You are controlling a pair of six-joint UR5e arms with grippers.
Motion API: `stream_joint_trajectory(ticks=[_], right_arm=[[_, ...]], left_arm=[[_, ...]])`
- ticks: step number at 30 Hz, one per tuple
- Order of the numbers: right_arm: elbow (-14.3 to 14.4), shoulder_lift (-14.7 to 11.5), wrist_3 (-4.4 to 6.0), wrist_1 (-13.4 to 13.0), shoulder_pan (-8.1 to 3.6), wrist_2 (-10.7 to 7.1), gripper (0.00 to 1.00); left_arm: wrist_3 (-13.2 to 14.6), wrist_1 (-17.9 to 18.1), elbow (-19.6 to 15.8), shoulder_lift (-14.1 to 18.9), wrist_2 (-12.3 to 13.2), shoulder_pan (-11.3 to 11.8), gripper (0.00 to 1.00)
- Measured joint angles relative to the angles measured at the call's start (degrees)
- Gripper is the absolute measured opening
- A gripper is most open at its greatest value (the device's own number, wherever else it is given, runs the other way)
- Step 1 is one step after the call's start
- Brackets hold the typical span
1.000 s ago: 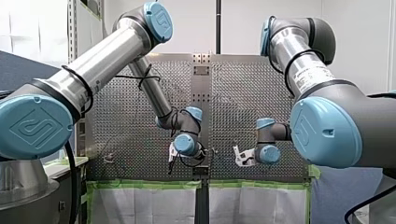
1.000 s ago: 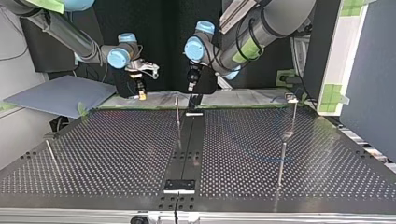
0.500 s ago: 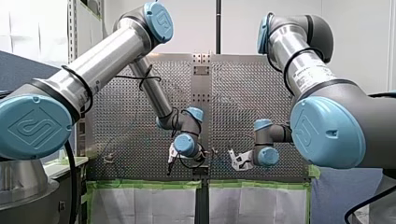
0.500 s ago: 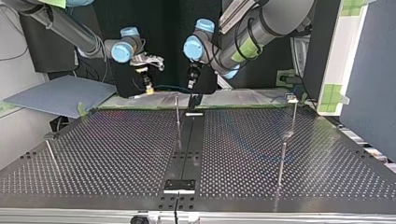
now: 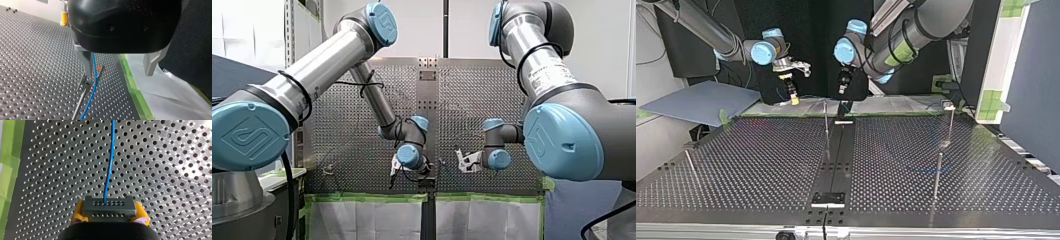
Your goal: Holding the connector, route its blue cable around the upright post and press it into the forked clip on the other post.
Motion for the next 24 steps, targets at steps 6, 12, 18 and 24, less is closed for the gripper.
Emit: stream_joint_trajectory(ticks=[6,12,18,24], right_arm=[[0.0,-0.1,0.05,0.1,0.44,-0.22,0.0],[1.2,-0.1,-0.04,0.0,1.08,-0.32,0.0],[2.5,0.0,0.05,-1.6,1.35,-0.38,0.0],[2.6,0.0,0.06,-1.8,1.39,-0.87,0.0]], left_arm=[[-0.1,1.7,-0.7,0.0,0.2,0.2,1.0],[0.1,2.2,-0.8,0.0,0.5,0.3,1.0],[0.0,2.8,-0.8,-0.4,0.6,0.5,1.0],[-0.6,4.3,-0.2,-2.9,0.6,0.9,1.0]])
